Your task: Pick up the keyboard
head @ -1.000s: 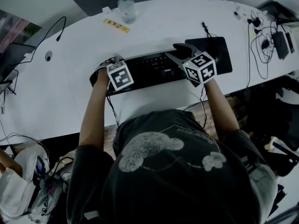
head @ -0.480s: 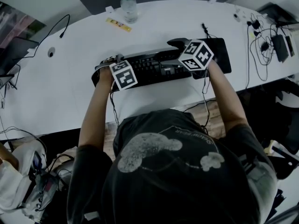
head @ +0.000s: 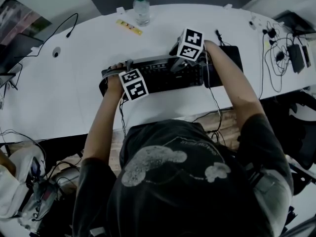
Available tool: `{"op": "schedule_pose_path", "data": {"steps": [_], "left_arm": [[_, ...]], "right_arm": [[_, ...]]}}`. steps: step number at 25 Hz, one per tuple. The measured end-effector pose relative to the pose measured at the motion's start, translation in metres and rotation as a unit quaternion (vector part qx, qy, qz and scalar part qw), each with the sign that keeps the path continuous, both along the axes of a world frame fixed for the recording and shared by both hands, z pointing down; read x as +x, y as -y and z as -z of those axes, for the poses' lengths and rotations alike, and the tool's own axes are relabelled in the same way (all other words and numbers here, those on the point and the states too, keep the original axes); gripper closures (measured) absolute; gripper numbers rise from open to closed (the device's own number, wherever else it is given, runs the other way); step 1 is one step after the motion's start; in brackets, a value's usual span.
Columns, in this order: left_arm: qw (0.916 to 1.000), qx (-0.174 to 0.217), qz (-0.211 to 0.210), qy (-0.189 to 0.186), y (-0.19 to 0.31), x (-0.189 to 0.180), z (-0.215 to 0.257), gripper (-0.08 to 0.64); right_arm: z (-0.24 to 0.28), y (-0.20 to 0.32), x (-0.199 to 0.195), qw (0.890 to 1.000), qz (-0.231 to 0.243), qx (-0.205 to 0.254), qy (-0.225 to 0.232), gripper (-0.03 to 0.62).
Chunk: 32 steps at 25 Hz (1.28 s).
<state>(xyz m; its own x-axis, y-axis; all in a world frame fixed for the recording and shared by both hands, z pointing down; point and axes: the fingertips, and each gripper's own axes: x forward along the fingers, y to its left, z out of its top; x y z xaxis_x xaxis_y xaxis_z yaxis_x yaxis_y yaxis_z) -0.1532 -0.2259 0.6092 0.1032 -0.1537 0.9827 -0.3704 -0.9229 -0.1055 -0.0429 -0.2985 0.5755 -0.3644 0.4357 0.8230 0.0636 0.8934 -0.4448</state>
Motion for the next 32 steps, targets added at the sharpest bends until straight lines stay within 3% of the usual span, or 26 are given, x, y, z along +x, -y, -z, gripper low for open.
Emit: {"op": "schedule_pose_path", "data": {"steps": [7, 11, 14, 19, 24, 32], "left_arm": [[1.0, 0.003, -0.001, -0.004, -0.001, 0.001, 0.001, -0.021], [1.0, 0.003, -0.001, -0.006, 0.0, 0.001, 0.004, -0.021], [1.0, 0.003, -0.001, -0.007, 0.0, 0.0, 0.004, -0.021], [1.0, 0.007, 0.0, -0.005, 0.0, 0.002, 0.004, -0.021], [0.9996, 0.028, -0.005, 0.0, -0.001, 0.001, 0.01, -0.023], [0.9938, 0.108, -0.009, 0.023, -0.01, 0.005, 0.025, -0.022]], "right_arm": [[-0.021, -0.013, 0.0, 0.99, 0.067, -0.084, -0.091, 0.324], [-0.03, -0.021, -0.004, 0.983, 0.094, -0.11, -0.112, 0.34], [-0.034, -0.029, -0.005, 0.975, 0.118, -0.135, -0.128, 0.399], [-0.032, -0.035, -0.002, 0.963, 0.136, -0.181, -0.143, 0.436], [-0.021, -0.042, -0.001, 0.96, 0.146, -0.204, -0.128, 0.486], [0.005, -0.06, 0.002, 0.966, 0.085, -0.238, -0.058, 0.535]]}}
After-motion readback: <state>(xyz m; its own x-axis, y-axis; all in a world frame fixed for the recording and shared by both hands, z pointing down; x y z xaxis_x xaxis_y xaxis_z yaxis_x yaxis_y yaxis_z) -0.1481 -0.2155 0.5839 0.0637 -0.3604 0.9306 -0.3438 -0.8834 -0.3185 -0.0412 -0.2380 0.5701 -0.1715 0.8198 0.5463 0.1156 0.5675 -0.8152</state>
